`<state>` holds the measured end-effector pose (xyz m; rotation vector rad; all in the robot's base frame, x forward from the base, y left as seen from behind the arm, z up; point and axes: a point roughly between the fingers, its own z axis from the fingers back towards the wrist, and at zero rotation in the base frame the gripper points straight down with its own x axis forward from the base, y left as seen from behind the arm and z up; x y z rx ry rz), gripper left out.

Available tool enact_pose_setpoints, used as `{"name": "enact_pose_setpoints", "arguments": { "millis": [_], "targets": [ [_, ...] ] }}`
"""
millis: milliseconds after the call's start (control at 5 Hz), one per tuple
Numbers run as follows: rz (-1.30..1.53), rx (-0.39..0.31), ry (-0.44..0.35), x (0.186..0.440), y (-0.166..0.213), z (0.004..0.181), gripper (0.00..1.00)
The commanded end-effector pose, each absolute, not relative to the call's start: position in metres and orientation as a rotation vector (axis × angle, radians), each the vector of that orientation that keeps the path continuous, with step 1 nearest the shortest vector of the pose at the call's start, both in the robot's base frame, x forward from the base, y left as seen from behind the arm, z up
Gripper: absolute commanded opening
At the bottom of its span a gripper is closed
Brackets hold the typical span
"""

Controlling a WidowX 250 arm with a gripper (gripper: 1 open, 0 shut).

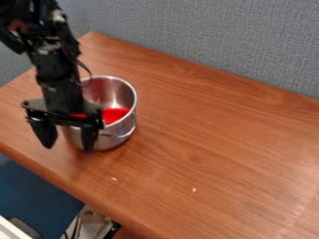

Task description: Move the red object from the metal pot to the table

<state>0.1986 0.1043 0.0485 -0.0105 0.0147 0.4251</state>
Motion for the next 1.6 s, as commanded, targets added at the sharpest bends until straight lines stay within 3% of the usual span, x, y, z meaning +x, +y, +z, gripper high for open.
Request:
{"name": "enact_pose_setpoints", "arguments": {
  "millis": [0, 200, 400, 800, 1000, 1400],
  "targets": [
    [0.480, -0.043, -0.057, 0.209, 0.121, 0.071, 1.00],
    [0.508, -0.087, -0.084, 0.215, 0.129, 0.081, 1.00],
    [0.472, -0.105, -0.125, 0.217, 0.135, 0.080, 1.00],
    [0.356, -0.089, -0.129, 0.225, 0.140, 0.056, 1.00],
    [0.259, -0.066, -0.117, 0.230, 0.135, 0.051, 1.00],
    [0.368, -0.077, -0.168, 0.248, 0.115, 0.054, 1.00]
  ]
}}
